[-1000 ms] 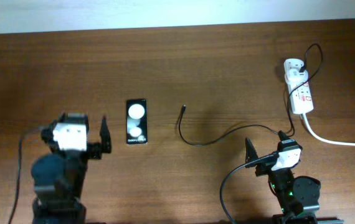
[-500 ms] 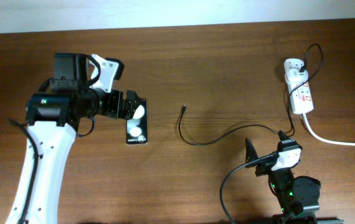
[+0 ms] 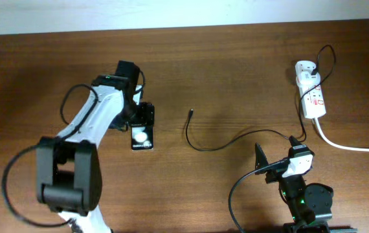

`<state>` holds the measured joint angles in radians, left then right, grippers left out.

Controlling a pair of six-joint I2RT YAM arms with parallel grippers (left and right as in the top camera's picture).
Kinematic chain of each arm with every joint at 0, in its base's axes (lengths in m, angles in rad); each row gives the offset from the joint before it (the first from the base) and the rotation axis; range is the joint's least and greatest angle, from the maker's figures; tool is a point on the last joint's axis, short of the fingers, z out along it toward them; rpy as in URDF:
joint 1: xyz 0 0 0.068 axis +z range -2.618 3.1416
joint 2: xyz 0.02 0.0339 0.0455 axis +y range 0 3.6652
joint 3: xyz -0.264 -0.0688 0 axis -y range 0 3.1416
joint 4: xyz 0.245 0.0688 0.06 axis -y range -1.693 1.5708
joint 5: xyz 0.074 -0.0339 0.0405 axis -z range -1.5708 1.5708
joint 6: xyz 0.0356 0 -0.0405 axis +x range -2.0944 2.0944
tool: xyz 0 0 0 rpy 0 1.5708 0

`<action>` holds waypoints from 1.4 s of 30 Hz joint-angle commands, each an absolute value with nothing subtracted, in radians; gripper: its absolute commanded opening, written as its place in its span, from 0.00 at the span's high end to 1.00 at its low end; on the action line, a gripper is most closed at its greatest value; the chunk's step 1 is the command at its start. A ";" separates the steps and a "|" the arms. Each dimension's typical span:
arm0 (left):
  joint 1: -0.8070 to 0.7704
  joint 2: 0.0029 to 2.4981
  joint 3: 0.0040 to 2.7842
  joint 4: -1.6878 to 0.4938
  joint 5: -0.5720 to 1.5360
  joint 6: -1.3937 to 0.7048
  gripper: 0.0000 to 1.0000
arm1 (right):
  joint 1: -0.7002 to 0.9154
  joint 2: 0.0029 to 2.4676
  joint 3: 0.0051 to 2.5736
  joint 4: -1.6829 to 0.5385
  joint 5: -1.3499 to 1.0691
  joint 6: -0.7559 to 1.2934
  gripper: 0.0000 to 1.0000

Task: Plug charger to phone and switch on socket
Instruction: 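Move the left gripper over the black phone and grasp it, then lift the phone with the left gripper and raise it upright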

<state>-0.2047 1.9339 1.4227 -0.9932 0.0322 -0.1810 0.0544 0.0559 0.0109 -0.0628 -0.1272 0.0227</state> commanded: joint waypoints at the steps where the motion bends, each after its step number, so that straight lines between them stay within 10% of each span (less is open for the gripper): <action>1: -0.203 1.996 1.434 -0.974 0.018 -0.194 0.09 | 0.059 0.050 0.006 -0.067 -0.119 0.026 0.01; 22: -0.251 2.054 1.335 -0.830 -0.049 -0.223 0.04 | 0.059 0.050 0.006 -0.067 -0.119 0.026 0.01; 30: -0.262 2.055 1.325 -0.812 -0.046 -0.224 0.36 | 0.059 0.050 0.006 -0.067 -0.119 0.026 0.01; 42: -0.262 2.055 1.632 -1.103 -0.049 -0.224 0.39 | 0.059 0.050 0.006 -0.067 -0.119 0.026 0.02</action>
